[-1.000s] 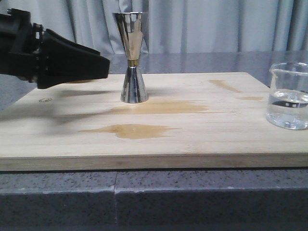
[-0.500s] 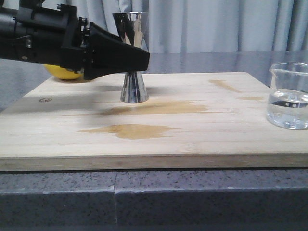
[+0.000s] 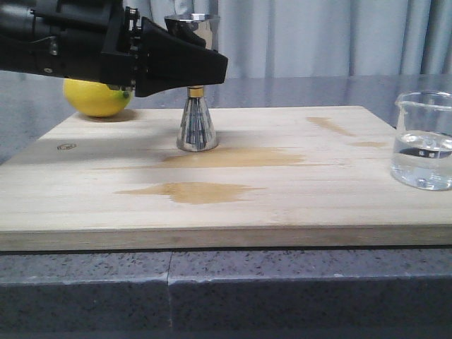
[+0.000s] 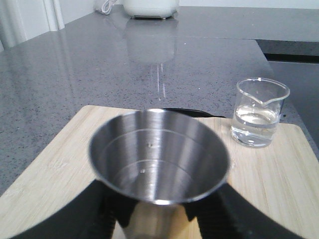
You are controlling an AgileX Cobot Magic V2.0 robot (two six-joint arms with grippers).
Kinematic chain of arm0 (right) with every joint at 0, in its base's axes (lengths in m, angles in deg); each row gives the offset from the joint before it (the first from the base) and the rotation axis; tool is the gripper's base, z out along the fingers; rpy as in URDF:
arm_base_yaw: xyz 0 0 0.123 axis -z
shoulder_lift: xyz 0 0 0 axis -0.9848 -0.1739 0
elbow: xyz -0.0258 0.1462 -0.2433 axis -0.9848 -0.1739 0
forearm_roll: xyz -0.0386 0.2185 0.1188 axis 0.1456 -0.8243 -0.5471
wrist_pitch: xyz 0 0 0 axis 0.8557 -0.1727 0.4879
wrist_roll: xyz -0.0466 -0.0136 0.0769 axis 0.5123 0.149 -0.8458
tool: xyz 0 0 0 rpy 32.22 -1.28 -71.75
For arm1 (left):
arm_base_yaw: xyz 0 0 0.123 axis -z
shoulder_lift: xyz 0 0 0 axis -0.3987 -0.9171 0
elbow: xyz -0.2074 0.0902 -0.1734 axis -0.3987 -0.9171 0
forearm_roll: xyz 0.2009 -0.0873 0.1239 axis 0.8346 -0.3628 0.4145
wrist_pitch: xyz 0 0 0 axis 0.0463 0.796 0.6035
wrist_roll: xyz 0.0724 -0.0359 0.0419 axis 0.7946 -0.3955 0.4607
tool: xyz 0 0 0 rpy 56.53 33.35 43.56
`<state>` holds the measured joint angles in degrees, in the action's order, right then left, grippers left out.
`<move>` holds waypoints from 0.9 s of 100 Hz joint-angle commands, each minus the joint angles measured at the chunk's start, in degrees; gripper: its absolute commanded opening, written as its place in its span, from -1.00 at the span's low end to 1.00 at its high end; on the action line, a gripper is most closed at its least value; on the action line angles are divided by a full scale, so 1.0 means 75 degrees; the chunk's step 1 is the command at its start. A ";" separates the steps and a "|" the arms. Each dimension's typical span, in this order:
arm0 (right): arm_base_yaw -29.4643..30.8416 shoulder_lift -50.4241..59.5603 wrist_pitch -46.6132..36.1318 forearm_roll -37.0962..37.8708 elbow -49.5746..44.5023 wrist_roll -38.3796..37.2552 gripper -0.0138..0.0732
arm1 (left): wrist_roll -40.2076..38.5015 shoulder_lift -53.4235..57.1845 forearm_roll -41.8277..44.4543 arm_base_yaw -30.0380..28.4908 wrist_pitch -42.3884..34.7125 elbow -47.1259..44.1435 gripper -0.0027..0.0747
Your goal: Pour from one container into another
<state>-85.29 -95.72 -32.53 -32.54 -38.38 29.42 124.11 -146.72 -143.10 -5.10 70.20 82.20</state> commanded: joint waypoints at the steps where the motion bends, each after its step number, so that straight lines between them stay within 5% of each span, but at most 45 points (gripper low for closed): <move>1: 0.0049 -0.0106 -0.0593 0.0042 0.0254 0.0028 0.52 | -0.0134 0.0267 -0.0592 0.0070 0.0716 0.0209 -0.20; 90: 0.0049 -0.0106 -0.0589 -0.0172 0.0271 0.0028 0.52 | -0.1104 0.0281 -0.0592 0.0070 0.0858 0.0867 -0.20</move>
<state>-85.29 -95.72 -32.57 -32.85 -38.38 29.42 116.51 -146.81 -142.68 -5.10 70.20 86.08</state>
